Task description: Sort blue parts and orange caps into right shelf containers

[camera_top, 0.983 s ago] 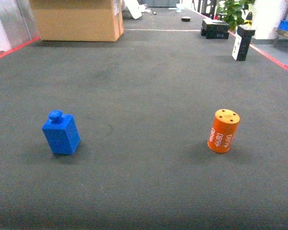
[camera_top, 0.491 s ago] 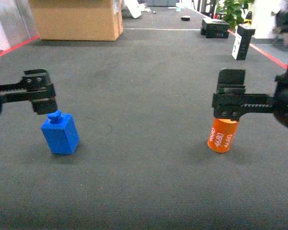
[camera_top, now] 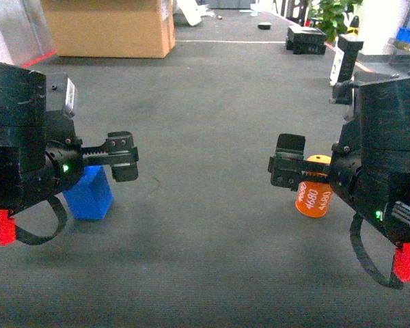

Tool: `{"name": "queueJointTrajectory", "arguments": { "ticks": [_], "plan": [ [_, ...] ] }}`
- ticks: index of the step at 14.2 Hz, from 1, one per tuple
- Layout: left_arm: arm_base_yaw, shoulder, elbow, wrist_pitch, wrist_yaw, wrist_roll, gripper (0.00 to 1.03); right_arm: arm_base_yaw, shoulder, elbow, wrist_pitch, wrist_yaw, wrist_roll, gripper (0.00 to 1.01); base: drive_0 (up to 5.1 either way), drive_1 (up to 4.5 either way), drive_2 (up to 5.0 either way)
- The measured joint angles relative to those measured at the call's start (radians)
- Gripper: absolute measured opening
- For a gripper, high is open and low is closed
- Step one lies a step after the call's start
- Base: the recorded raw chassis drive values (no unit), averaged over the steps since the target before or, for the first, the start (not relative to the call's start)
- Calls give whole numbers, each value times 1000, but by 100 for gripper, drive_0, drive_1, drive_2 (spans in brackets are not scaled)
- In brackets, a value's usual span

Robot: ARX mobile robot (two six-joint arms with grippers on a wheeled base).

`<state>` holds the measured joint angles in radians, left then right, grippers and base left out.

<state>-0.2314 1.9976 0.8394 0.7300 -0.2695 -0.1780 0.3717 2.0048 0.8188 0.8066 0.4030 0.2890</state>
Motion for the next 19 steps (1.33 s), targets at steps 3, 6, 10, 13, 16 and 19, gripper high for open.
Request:
{"name": "queueJointTrajectory", "arguments": {
  "ticks": [3, 6, 10, 13, 16, 19],
  "plan": [
    [1, 34, 4, -14, 14, -6, 98, 0, 59, 26, -6, -8, 34, 98, 0, 0, 0],
    [6, 65, 4, -27, 23, -7, 98, -7, 110, 47, -26, -15, 60, 98, 0, 0, 0],
    [8, 77, 3, -72, 42, -8, 98, -8, 142, 61, -33, -1, 64, 98, 0, 0, 0],
    [13, 77, 1, -58, 10, -4, 91, 2, 142, 61, -19, 37, 0, 72, 0, 0, 0],
    [17, 77, -12, -40, -3, -3, 59, 2, 141, 61, -9, 50, -37, 45, 0, 0, 0],
    [19, 28, -68, 63, -5, -10, 44, 14, 63, 5, 35, 61, -86, 44, 0, 0, 0]
  ]
}}
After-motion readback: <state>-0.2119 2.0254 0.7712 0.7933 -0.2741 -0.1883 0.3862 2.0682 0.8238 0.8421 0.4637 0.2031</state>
